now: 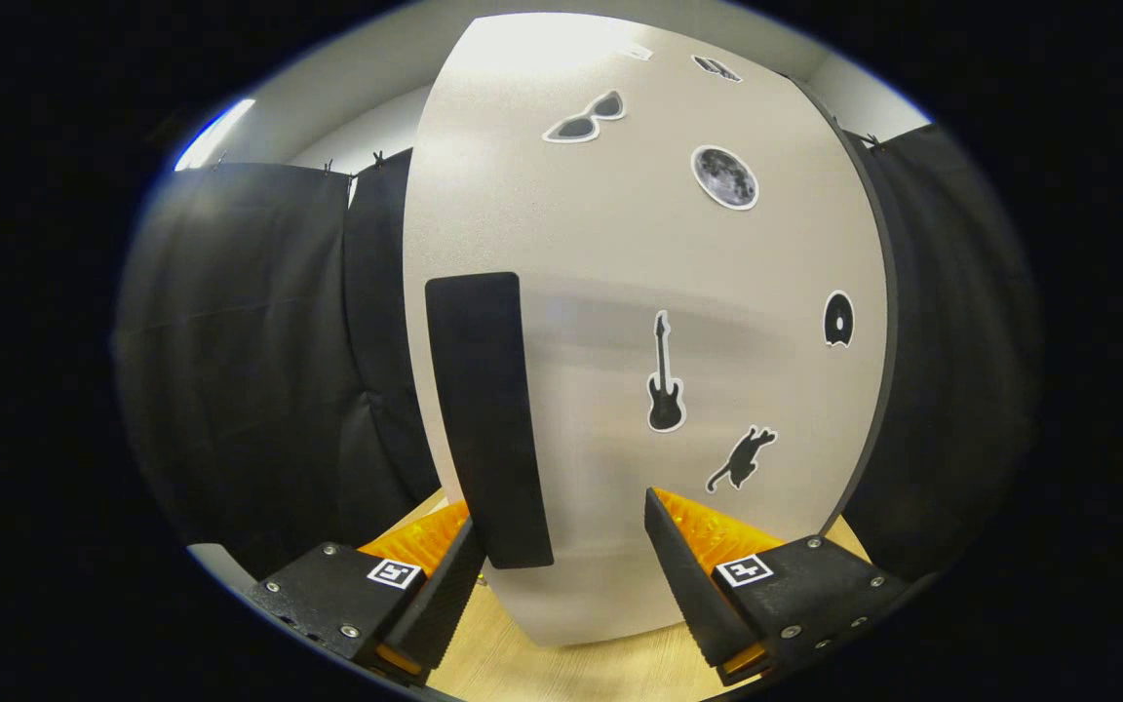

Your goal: Open the shoe cabinet door, grab the shoes and put them into the shoe cabinet, then close the shoe cabinet door.

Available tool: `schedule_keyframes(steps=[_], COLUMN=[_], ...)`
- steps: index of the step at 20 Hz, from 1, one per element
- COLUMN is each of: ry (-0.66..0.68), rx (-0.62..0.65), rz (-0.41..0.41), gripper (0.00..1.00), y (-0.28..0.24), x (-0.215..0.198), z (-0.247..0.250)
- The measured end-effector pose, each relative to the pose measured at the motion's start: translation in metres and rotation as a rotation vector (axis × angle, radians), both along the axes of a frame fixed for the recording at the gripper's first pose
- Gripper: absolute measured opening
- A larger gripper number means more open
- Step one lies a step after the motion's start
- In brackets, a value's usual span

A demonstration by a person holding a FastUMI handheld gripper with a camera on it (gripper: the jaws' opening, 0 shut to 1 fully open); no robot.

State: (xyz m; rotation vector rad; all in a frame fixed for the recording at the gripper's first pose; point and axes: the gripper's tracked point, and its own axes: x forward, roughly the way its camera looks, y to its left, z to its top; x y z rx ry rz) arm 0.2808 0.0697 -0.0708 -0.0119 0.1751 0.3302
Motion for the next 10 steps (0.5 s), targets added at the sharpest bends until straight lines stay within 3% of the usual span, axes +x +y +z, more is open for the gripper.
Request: schedule_keyframes(steps=[10], ry=[-0.060], rx=[0.053], rz=[-0.044], gripper=[0.95], y=[0.014], x=[0.029], z=[0.000])
